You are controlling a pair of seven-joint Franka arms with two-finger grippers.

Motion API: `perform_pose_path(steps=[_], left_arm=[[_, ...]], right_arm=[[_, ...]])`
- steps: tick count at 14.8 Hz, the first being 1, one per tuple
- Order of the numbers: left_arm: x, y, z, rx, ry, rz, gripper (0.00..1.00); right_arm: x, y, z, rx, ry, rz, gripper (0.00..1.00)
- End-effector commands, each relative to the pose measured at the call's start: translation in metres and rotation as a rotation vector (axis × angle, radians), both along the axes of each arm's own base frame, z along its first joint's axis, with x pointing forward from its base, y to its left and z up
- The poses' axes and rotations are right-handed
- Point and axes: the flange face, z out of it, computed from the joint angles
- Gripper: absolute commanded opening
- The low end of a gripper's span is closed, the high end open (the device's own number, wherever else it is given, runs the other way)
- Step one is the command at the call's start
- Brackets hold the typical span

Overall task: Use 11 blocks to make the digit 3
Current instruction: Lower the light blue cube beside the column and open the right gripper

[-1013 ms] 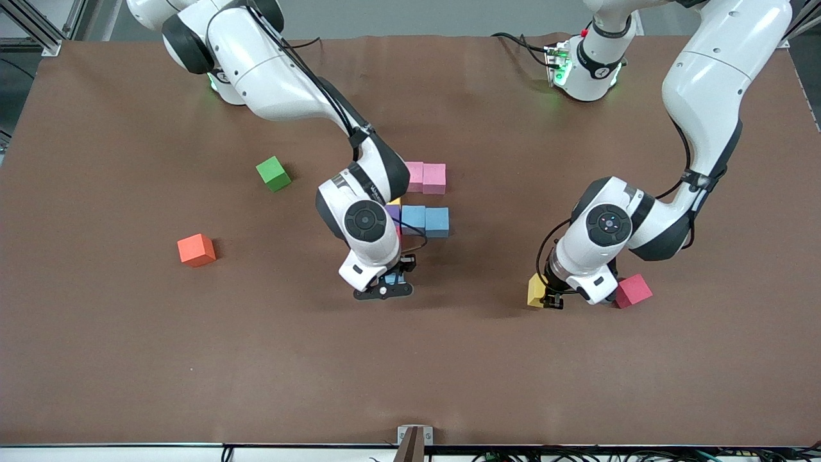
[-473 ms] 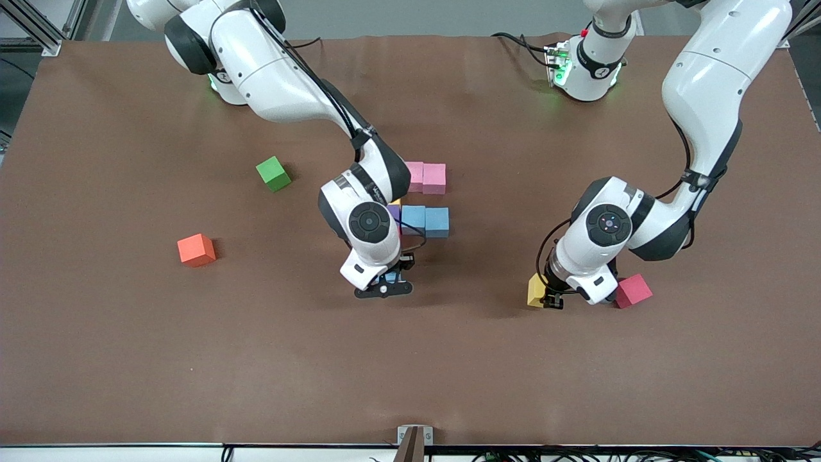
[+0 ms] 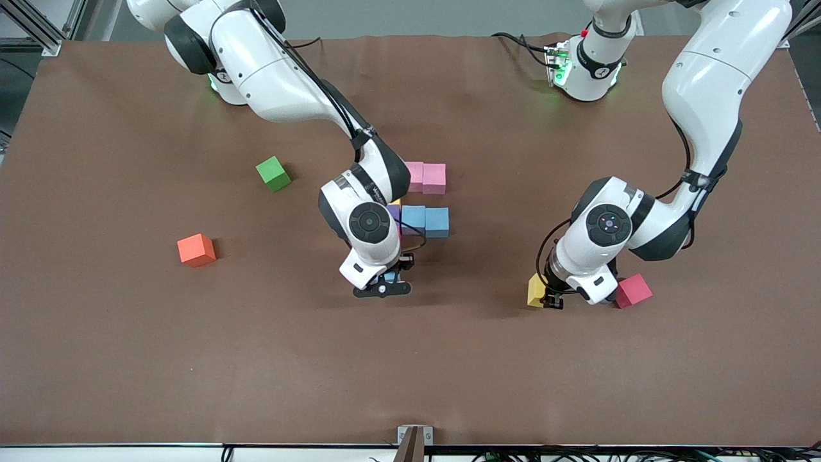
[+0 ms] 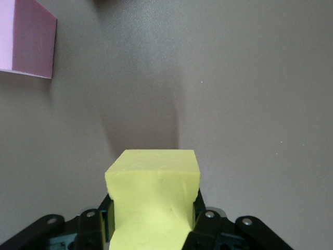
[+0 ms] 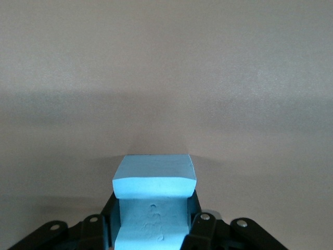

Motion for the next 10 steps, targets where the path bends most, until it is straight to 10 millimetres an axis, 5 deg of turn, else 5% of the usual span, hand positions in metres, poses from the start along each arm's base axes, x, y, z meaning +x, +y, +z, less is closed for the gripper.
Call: perform_pose_path(steps=[1, 10], left_arm=[[0.003, -0.003, 0.002, -0.005, 0.006, 0.008, 0.42], [0.009, -0.002, 0.015, -0.013, -0.017, 0.018, 0.42]], right_arm=[[-0.007, -0.004, 0.0, -0.024, 0.013, -0.027, 0.0], [-0.008, 0.0, 0.016, -0.005, 0.005, -0.043, 0.0]])
